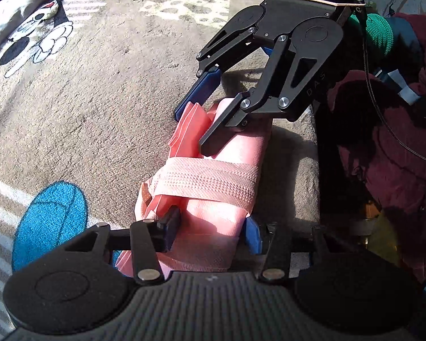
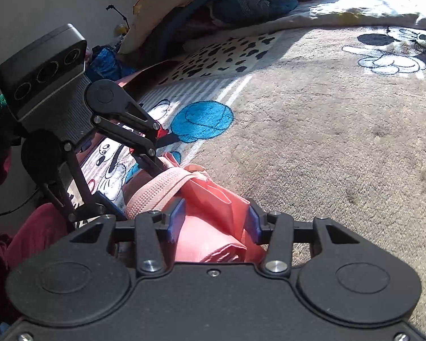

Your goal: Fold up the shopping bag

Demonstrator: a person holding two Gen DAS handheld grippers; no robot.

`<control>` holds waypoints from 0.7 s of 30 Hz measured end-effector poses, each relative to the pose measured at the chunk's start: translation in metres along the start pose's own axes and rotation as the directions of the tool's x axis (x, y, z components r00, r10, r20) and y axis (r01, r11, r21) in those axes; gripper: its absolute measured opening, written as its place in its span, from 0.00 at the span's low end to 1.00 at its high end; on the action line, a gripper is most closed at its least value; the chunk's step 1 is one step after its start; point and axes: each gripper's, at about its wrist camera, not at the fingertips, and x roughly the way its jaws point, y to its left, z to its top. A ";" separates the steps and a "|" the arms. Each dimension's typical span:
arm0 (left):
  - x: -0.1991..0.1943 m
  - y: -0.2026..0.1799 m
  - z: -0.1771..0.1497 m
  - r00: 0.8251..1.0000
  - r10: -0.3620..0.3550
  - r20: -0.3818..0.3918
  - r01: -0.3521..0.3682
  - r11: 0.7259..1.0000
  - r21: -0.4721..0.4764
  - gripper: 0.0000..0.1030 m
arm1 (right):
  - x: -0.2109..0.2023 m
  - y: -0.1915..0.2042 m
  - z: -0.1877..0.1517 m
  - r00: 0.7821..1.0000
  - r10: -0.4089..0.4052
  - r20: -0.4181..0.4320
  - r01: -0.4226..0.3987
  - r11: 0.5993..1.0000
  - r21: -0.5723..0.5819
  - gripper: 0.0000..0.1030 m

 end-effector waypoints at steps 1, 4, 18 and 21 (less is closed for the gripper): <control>0.001 0.007 0.002 0.999 -0.033 -0.008 0.033 0.999 -0.016 0.47 | -0.012 0.000 0.001 0.998 -0.048 0.049 0.048 0.999 -0.008 0.48; 0.003 0.026 0.001 0.993 -0.117 -0.002 0.117 0.990 -0.077 0.47 | -0.049 0.022 -0.008 0.980 -0.016 0.198 0.056 0.979 -0.197 0.48; 0.002 0.059 -0.021 0.958 -0.237 0.164 0.271 0.932 -0.239 0.46 | -0.016 0.005 -0.013 0.988 0.146 0.050 -0.136 0.976 -0.170 0.39; -0.007 0.044 -0.019 0.969 -0.160 0.186 0.197 0.959 -0.201 0.46 | -0.011 -0.004 -0.016 0.986 0.161 0.050 -0.155 0.983 -0.100 0.44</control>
